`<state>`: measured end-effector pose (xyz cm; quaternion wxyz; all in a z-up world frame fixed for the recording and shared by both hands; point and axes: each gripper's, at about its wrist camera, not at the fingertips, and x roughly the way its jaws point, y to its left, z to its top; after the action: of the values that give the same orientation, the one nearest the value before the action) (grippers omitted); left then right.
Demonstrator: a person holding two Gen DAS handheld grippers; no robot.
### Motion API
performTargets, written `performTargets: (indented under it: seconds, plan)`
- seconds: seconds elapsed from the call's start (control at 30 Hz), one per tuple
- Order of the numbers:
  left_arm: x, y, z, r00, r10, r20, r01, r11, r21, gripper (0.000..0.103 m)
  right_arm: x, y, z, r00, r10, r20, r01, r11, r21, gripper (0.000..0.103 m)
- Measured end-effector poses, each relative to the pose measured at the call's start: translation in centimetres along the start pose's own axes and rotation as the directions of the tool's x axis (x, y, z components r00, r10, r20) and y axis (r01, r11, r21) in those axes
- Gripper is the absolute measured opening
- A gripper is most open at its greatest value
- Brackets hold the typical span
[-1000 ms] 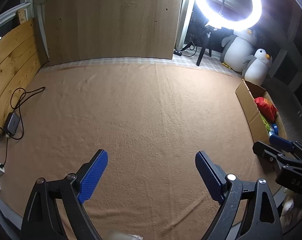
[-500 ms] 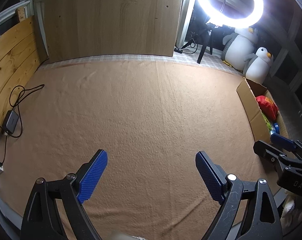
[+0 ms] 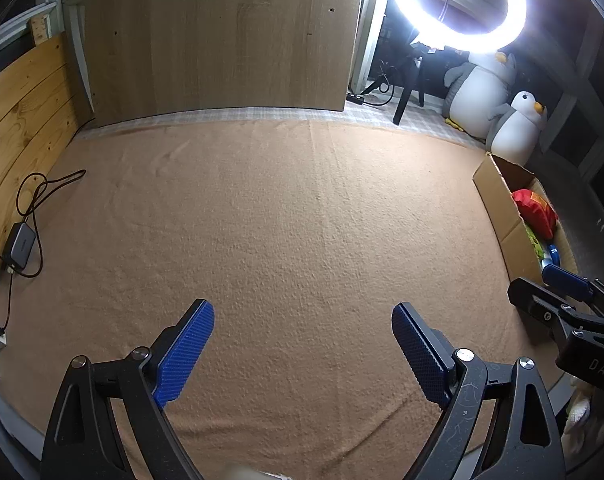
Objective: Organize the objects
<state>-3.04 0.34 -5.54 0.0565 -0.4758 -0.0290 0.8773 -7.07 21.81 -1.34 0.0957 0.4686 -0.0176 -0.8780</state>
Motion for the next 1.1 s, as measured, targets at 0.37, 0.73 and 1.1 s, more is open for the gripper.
performTargets:
  seconds: [0.37, 0.73, 1.1]
  plan:
    - [0.39, 0.25, 0.30, 1.000, -0.002, -0.004, 0.002, 1.000, -0.002, 0.093, 0.22, -0.07, 0.11, 1.000, 0.001, -0.004, -0.001, 1.000, -0.004, 0.076]
    - [0.58, 0.47, 0.35, 1.000, 0.000, -0.010, 0.000, 1.000, -0.005, 0.093, 0.46, -0.08, 0.17, 1.000, 0.000, -0.009, 0.000, 1.000, -0.005, 0.076]
    - [0.73, 0.40, 0.33, 1.000, 0.005, -0.013, -0.005, 1.000, -0.007, 0.094, 0.66, -0.11, 0.20, 1.000, 0.000, -0.014, 0.000, 1.000, -0.004, 0.076]
